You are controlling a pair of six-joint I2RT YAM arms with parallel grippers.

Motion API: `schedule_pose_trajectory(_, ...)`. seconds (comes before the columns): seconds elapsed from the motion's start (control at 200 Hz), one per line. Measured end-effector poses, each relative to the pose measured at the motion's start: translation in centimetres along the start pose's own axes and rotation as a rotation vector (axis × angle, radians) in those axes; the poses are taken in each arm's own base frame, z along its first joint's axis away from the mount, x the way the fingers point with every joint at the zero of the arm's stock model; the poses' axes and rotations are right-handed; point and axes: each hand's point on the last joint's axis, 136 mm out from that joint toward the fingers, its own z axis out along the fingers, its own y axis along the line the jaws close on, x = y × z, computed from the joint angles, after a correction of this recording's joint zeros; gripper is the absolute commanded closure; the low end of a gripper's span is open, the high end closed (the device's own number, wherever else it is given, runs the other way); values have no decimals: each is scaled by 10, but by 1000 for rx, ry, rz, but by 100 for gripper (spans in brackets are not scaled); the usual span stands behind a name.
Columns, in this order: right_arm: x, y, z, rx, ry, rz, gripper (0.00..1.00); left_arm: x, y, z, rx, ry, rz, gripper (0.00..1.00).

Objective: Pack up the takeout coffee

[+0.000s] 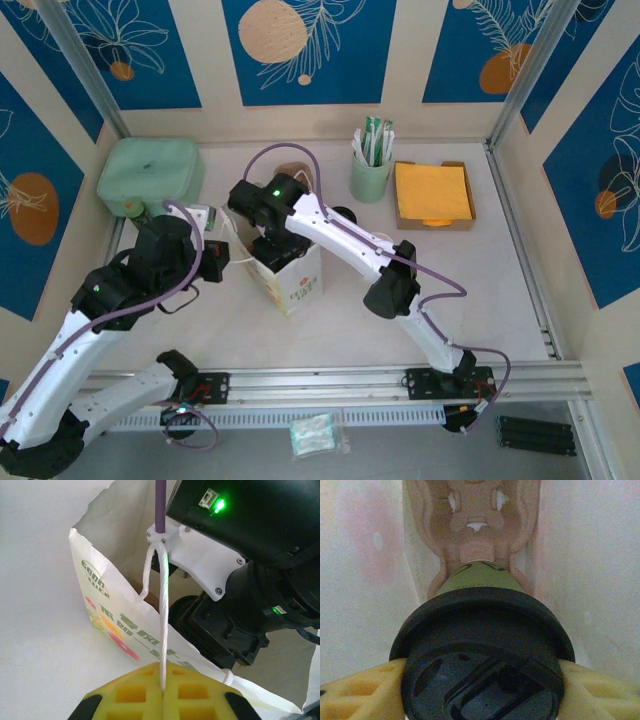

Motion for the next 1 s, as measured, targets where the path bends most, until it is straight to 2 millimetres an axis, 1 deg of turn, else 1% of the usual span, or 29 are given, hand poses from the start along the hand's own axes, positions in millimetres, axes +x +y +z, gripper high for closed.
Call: schedule_pose_trajectory(1.0,14,-1,5,4,35,-46,37,0,0,0,1,0,0,100)
